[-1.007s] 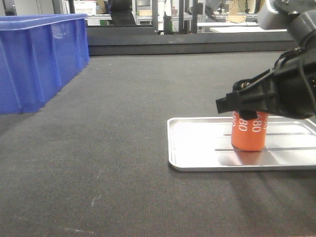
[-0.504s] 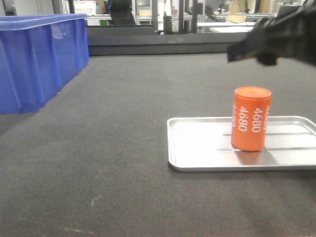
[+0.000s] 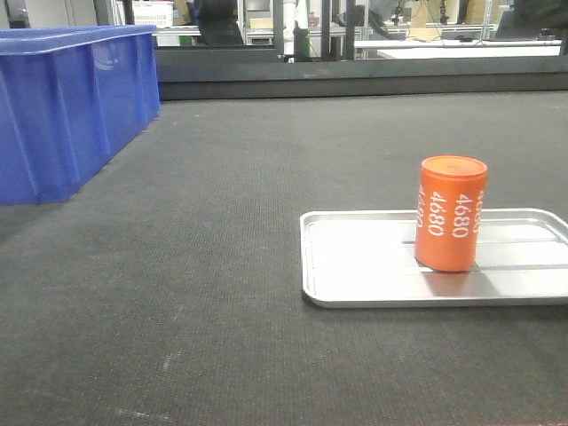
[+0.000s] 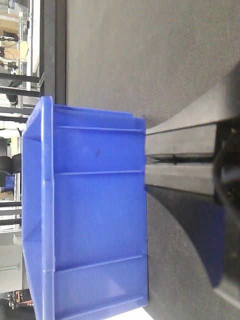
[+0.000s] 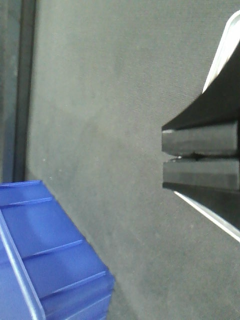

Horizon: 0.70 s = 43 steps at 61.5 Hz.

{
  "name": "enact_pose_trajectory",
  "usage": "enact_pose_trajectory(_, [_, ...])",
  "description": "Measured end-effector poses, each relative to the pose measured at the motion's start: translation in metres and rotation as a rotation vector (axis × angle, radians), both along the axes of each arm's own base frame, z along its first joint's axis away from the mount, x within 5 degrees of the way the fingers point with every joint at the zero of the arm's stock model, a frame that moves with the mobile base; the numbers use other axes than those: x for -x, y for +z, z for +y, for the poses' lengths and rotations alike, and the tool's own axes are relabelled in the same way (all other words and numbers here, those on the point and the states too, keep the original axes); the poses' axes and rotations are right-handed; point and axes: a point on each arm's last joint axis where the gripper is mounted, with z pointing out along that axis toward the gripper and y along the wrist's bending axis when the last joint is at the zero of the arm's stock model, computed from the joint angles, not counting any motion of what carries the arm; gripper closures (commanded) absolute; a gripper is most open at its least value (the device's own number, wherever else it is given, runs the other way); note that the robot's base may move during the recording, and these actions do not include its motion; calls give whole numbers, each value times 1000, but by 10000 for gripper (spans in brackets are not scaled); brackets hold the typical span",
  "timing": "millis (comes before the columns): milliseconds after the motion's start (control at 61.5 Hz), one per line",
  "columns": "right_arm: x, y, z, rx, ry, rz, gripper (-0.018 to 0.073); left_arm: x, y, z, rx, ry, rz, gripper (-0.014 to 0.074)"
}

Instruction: Grab orange capacitor from left shelf to right conveyor

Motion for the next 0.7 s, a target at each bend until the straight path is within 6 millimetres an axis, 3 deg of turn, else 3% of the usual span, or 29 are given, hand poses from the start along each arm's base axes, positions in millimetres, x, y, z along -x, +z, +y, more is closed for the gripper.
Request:
enact_pose_trajectory(341, [1, 4, -5, -1, -22, -28, 501, 0, 0, 0, 0, 0, 0, 701])
enact_pose_trajectory(520, [12, 14, -43, 0, -225, -131, 501, 0, 0, 0, 0, 0, 0, 701])
enact_pose_trajectory(699, [47, 13, -73, 23, -425, -266, 501, 0, 0, 0, 0, 0, 0, 701])
